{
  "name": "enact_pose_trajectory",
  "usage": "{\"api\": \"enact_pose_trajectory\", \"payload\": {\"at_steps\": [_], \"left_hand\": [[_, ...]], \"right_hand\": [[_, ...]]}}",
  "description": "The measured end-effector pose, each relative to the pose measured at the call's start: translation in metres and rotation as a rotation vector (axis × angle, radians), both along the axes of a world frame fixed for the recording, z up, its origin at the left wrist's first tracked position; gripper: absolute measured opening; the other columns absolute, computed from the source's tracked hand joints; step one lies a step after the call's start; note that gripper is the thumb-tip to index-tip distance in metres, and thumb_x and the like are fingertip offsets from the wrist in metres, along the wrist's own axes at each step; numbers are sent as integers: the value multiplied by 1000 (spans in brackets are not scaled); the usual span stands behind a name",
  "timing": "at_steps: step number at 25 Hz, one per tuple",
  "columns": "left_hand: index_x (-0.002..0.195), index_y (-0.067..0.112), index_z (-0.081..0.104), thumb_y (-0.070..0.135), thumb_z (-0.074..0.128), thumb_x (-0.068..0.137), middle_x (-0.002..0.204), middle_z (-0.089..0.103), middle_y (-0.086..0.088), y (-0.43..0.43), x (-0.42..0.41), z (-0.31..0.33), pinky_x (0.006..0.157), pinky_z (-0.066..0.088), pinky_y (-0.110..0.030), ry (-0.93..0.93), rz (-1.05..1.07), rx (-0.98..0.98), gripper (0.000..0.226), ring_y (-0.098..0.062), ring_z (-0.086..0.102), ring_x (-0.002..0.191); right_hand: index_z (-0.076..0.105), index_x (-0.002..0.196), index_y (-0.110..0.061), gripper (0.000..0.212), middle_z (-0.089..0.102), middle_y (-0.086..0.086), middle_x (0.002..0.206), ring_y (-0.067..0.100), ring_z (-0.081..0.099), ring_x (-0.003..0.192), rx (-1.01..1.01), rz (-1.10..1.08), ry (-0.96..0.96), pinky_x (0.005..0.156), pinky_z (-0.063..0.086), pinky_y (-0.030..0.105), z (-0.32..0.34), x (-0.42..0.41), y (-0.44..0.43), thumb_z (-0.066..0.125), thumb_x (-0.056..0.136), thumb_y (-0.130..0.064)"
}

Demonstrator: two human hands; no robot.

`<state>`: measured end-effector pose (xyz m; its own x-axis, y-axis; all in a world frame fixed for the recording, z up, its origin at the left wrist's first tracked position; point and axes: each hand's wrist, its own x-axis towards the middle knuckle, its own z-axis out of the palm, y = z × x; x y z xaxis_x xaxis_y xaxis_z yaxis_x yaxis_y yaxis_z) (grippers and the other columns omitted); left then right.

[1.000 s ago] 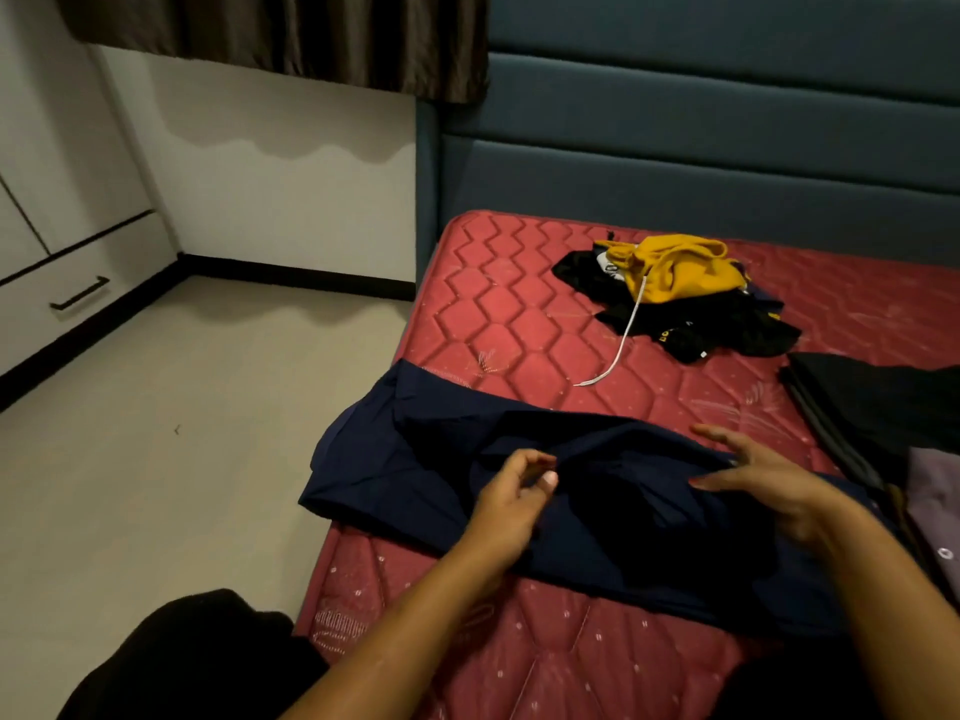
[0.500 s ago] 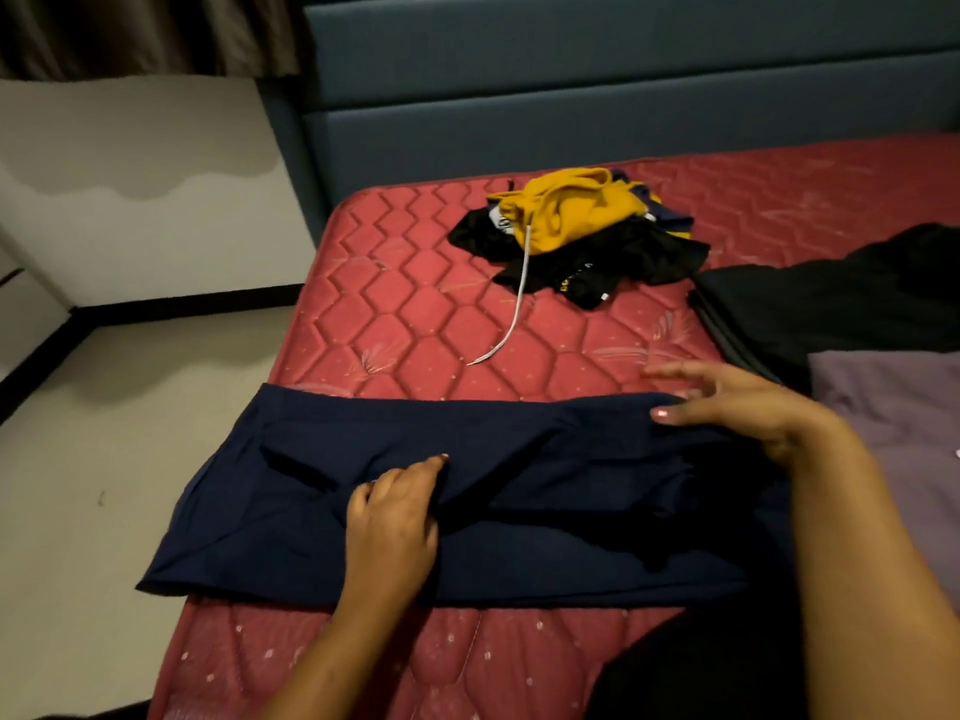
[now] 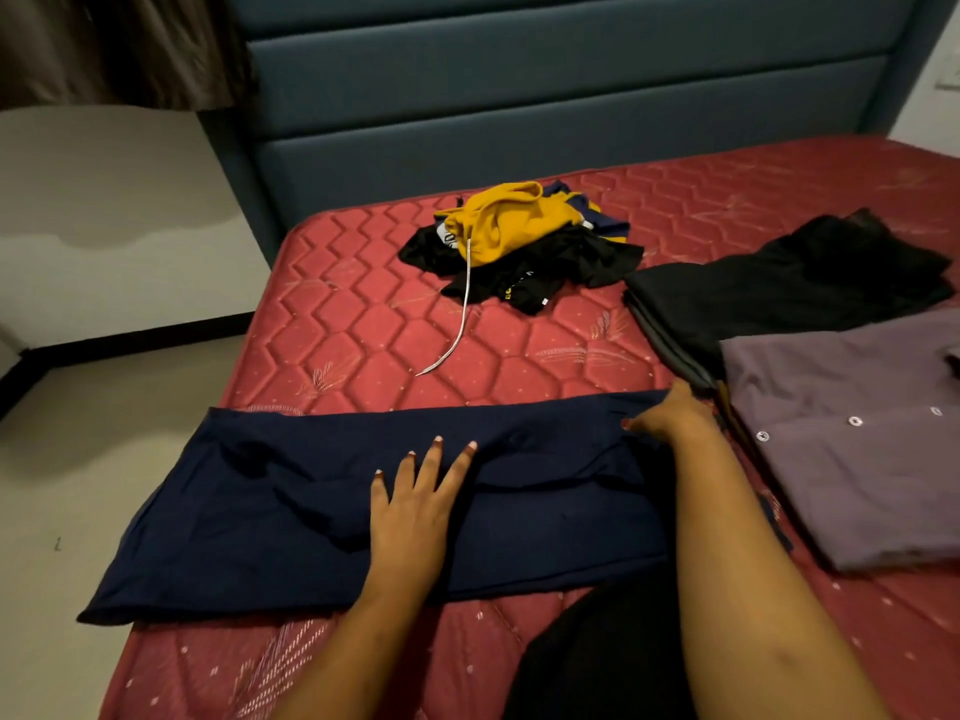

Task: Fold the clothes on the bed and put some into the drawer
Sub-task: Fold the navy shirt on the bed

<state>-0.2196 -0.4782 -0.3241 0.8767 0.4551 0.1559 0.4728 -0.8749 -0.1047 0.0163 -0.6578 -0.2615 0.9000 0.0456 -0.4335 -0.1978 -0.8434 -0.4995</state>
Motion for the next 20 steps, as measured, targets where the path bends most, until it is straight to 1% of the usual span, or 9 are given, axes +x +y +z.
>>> {"api": "enact_pose_trajectory", "payload": {"at_steps": [3, 6, 8, 9, 11, 13, 16, 18, 20], "left_hand": [[151, 38, 0, 6, 72, 74, 156, 29, -4, -4, 4, 1, 100, 35, -63, 25, 27, 8, 110, -35, 40, 135], [150, 39, -3, 6, 72, 75, 158, 26, -4, -5, 5, -3, 99, 36, -64, 26, 50, 8, 111, -37, 39, 135], [149, 36, -11, 5, 63, 83, 161, 9, -6, -8, 7, -5, 104, 29, -64, 52, 61, -11, 103, -39, 27, 141], [148, 35, -16, 6, 56, 89, 162, -1, -5, -10, 9, -4, 108, 23, -65, 84, 46, -20, 98, -39, 17, 144], [148, 36, -21, 8, 47, 95, 161, -14, -3, -16, 13, 1, 109, 10, -67, 191, 19, -36, 90, -36, 1, 147], [151, 35, -13, 11, 44, 96, 160, -17, -3, -19, 16, 3, 109, 4, -69, 239, -11, -53, 82, -31, -7, 147], [153, 34, 6, 14, 41, 96, 161, -13, -1, -17, 17, 5, 112, 2, -63, 183, -52, -74, 69, -24, -10, 148], [152, 29, 17, 14, 38, 98, 162, -4, 0, -16, 17, 4, 115, 5, -57, 174, -72, -89, 60, -21, -5, 149], [150, 21, 28, 13, 36, 100, 161, 10, 1, -12, 17, 1, 116, 11, -54, 169, -71, -127, 52, -19, 6, 148]], "right_hand": [[23, 149, -29, 85, 39, 14, 146, 35, 40, 131, -31, 68, 78, 107, 28, 50, -3, -6, 4, 74, 81, -23], [48, 135, -38, 59, 46, 9, 141, 32, 42, 129, 29, 0, -156, 106, 26, 49, 9, 1, 5, 56, 87, -3], [55, 128, -36, 54, 48, 10, 139, 33, 42, 129, 23, -93, -334, 103, 31, 50, 19, 5, -1, 47, 90, 0], [55, 130, -35, 54, 46, 10, 141, 33, 39, 130, -2, -87, -353, 103, 32, 50, 19, 7, -3, 46, 90, 0], [46, 139, -37, 60, 32, 6, 150, 32, 27, 138, -160, 39, -216, 109, 25, 51, 14, -2, 1, 49, 90, -3], [32, 147, -38, 64, 12, 4, 159, 39, 10, 143, -333, 152, -52, 114, 11, 59, 1, -8, 10, 47, 92, -8], [25, 151, -29, 63, -4, 3, 162, 43, -6, 145, -436, 226, -79, 111, -3, 68, -2, -10, 23, 42, 94, -11], [27, 151, -26, 63, -5, -1, 162, 35, -9, 147, -421, 334, -148, 112, -3, 66, 1, -18, 35, 42, 92, -8], [26, 150, -31, 65, -4, -3, 162, 26, -9, 148, -300, 529, -237, 113, -4, 63, -1, -34, 56, 44, 91, -9]]}}
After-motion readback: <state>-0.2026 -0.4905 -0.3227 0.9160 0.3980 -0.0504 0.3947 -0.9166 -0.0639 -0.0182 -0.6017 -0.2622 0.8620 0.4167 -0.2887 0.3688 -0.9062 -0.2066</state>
